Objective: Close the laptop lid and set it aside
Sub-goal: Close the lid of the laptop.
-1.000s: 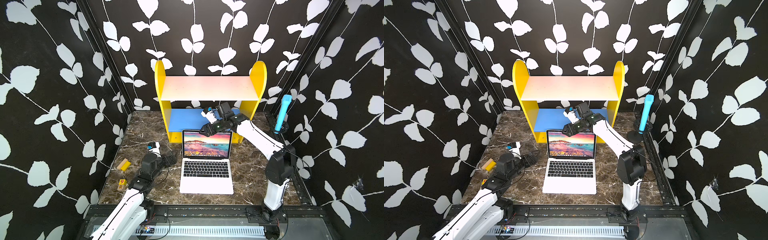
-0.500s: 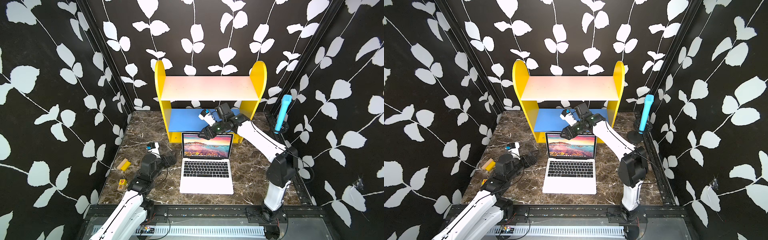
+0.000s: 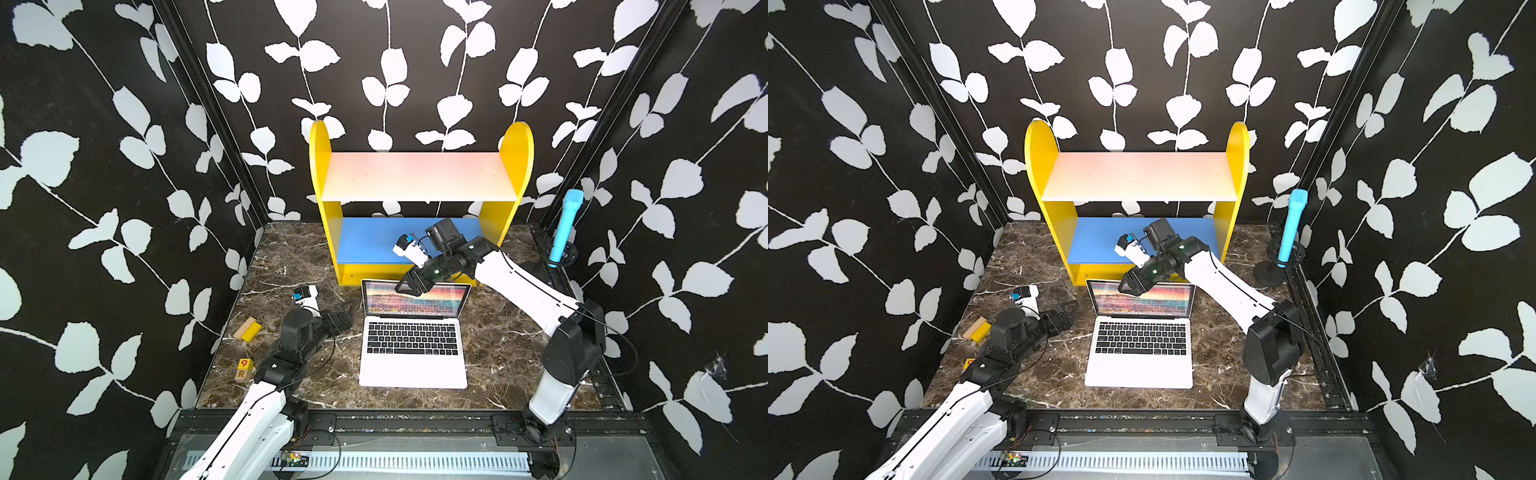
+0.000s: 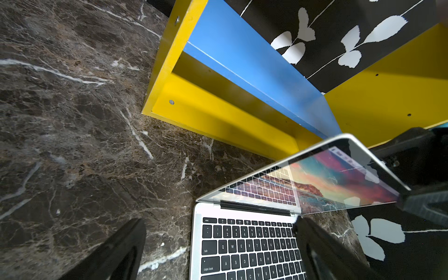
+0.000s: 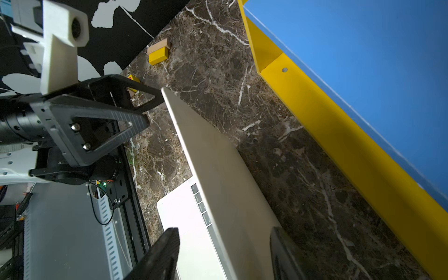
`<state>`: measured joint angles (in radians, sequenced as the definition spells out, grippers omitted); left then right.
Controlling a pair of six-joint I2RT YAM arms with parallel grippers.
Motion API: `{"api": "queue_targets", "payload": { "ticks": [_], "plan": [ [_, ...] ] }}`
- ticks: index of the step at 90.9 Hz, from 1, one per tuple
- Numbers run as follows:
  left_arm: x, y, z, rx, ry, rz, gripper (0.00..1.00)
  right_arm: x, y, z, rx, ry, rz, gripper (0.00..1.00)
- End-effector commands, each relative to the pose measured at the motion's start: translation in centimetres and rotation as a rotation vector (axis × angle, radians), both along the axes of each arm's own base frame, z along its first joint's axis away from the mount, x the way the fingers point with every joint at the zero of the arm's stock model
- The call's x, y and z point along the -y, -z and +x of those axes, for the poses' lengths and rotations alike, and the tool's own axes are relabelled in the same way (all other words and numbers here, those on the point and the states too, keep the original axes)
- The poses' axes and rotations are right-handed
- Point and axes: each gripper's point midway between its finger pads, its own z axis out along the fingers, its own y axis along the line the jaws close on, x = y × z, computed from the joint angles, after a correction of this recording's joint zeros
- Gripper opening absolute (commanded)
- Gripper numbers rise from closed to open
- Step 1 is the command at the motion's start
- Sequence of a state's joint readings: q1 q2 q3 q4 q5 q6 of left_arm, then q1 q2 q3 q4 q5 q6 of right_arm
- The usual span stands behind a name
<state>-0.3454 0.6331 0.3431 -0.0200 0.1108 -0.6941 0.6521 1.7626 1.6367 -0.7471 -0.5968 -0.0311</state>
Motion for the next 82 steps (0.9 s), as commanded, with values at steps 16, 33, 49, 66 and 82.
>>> {"api": "queue_targets", "payload": {
  "ticks": [16, 33, 49, 66, 82],
  "plan": [
    [-0.5, 0.3, -0.4, 0.006, -0.006, 0.035, 0.99, 0.5, 2.0, -4.7, -0.097, -0.062, -0.059, 0.63],
    [-0.6, 0.1, -0.4, 0.01, -0.013, 0.039, 0.99, 0.4, 2.2, -6.3, -0.086, -0.091, -0.076, 0.68],
    [-0.7, -0.1, -0.4, 0.016, -0.018, 0.044, 0.98, 0.6, 2.2, -7.5, -0.072, -0.104, -0.079, 0.71],
    [-0.8, -0.3, -0.3, 0.02, -0.02, 0.048, 0.98, 0.8, 2.6, -8.6, -0.079, -0.111, -0.08, 0.72],
    [-0.8, -0.5, -0.3, 0.023, -0.02, 0.049, 0.98, 1.0, 1.5, -10.0, -0.055, -0.122, -0.053, 0.74]
  ]
}}
